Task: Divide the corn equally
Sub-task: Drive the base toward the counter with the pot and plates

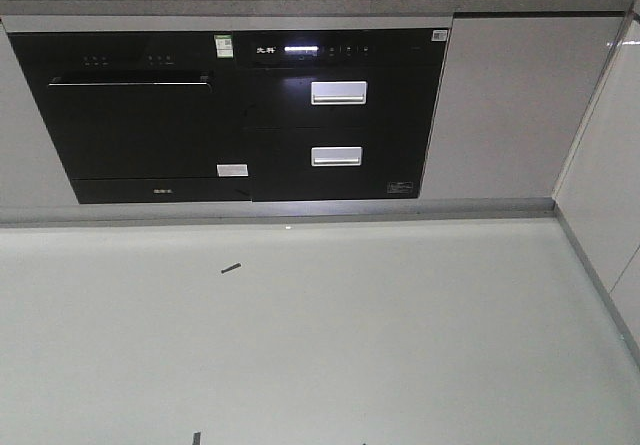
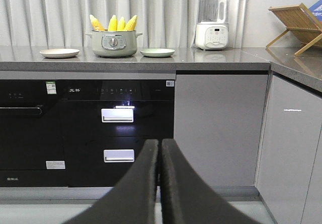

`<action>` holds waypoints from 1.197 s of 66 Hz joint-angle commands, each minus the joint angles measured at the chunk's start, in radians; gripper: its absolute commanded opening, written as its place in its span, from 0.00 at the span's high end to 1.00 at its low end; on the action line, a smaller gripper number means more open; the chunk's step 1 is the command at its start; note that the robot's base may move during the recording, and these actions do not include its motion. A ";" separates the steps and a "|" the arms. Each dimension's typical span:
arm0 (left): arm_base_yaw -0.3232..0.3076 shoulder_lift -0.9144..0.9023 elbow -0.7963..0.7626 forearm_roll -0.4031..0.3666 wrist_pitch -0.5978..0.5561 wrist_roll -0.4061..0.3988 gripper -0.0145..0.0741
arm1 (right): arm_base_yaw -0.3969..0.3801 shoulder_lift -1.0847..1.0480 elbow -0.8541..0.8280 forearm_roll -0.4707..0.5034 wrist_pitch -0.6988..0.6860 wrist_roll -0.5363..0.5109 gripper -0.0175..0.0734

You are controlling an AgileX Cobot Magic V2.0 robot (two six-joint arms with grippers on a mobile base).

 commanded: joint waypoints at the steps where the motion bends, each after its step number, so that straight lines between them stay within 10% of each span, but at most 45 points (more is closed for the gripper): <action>1: -0.001 -0.015 0.013 -0.010 -0.078 -0.001 0.84 | -0.001 -0.003 0.010 -0.008 -0.072 -0.001 0.81; 79: -0.001 -0.015 0.013 -0.010 -0.078 -0.001 0.84 | -0.001 -0.003 0.010 -0.008 -0.072 -0.001 0.81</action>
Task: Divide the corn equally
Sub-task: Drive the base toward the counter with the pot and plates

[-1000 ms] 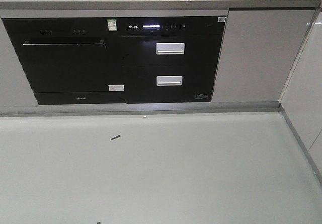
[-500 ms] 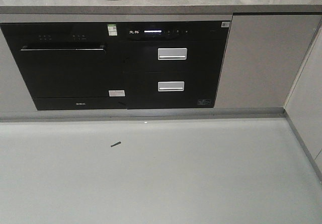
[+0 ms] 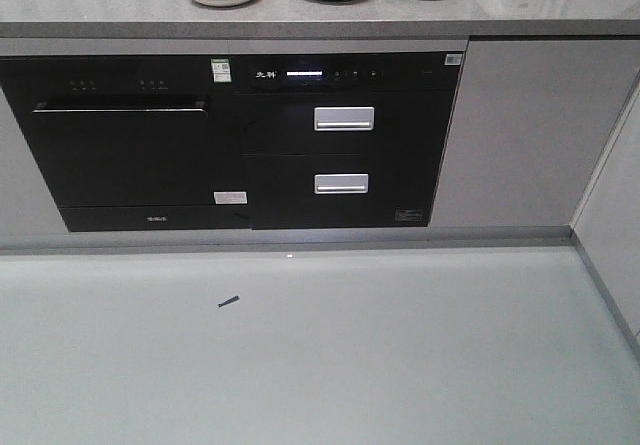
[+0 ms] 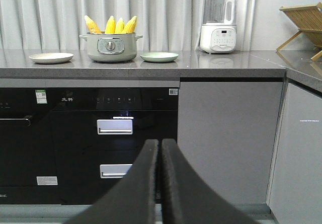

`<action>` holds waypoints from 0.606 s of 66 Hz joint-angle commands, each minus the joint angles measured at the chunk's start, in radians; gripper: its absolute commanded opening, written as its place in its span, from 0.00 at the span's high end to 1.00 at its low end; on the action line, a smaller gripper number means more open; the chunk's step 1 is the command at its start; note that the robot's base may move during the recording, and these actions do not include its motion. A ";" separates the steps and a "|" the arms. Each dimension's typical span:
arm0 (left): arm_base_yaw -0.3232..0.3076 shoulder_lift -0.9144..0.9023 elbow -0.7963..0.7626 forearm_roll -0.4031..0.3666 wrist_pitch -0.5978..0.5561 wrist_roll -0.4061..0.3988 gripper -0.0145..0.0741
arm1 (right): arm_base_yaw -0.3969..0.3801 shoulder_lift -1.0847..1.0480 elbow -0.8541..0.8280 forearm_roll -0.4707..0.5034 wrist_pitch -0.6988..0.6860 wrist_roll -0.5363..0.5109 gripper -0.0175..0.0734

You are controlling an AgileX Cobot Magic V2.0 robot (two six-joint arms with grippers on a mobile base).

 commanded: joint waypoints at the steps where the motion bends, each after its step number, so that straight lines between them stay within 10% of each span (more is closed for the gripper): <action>1: -0.001 -0.015 0.013 -0.010 -0.078 -0.001 0.84 | -0.001 -0.003 0.010 -0.008 -0.072 -0.001 0.81; 40: -0.001 -0.015 0.013 -0.010 -0.078 -0.001 0.84 | -0.001 -0.003 0.010 -0.008 -0.072 -0.001 0.81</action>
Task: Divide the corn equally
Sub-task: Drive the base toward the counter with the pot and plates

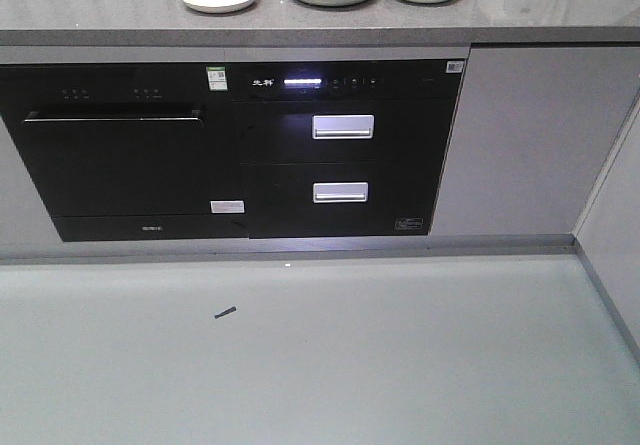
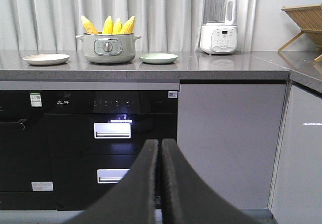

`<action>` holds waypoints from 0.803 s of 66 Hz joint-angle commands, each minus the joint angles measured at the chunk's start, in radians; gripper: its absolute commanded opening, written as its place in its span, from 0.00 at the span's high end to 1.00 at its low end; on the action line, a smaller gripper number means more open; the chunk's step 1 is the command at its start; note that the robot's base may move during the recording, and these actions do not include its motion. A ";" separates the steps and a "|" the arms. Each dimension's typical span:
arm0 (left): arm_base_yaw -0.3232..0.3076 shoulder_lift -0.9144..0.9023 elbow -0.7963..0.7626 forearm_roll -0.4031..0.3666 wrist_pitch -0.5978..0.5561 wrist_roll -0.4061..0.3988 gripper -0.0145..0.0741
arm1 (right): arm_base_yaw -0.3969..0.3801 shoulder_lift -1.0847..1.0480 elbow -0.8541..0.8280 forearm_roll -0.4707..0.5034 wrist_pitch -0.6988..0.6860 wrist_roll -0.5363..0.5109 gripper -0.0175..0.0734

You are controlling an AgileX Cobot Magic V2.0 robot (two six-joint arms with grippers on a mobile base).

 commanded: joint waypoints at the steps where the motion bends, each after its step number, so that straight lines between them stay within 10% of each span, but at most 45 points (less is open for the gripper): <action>1: -0.001 -0.015 0.013 -0.010 -0.078 -0.001 0.84 | -0.001 -0.003 0.010 -0.008 -0.072 -0.001 0.81; 53: -0.001 -0.015 0.013 -0.010 -0.078 -0.001 0.84 | -0.001 -0.003 0.010 -0.008 -0.072 -0.001 0.81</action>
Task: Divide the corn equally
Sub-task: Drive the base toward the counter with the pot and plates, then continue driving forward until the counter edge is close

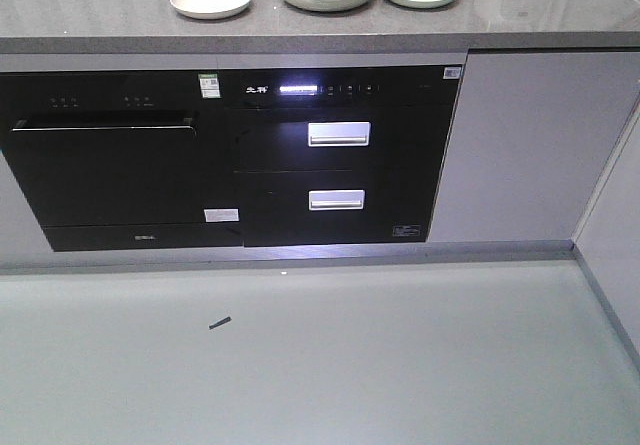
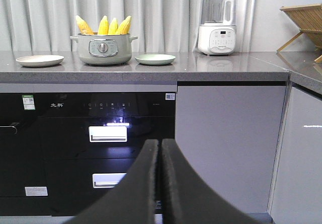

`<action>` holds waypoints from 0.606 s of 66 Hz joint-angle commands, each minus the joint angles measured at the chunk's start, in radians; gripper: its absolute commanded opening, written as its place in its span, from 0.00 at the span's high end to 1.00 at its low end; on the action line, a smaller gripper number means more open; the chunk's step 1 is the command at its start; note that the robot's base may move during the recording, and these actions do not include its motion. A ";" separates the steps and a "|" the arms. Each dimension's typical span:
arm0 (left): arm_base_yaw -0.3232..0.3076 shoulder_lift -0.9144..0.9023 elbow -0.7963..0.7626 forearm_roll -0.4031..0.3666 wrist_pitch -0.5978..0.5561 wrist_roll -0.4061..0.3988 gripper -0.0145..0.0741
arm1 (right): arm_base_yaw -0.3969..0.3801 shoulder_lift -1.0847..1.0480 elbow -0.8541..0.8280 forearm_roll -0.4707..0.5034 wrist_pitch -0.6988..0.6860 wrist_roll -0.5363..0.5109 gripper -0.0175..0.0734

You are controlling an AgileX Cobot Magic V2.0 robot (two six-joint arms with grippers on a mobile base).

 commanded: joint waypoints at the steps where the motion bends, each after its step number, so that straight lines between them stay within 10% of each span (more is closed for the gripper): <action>1: -0.001 -0.015 0.013 -0.010 -0.078 -0.001 0.84 | -0.001 -0.003 0.010 -0.008 -0.072 -0.001 0.81; 40: -0.001 -0.015 0.013 -0.010 -0.078 -0.001 0.84 | -0.001 -0.003 0.010 -0.008 -0.072 -0.001 0.81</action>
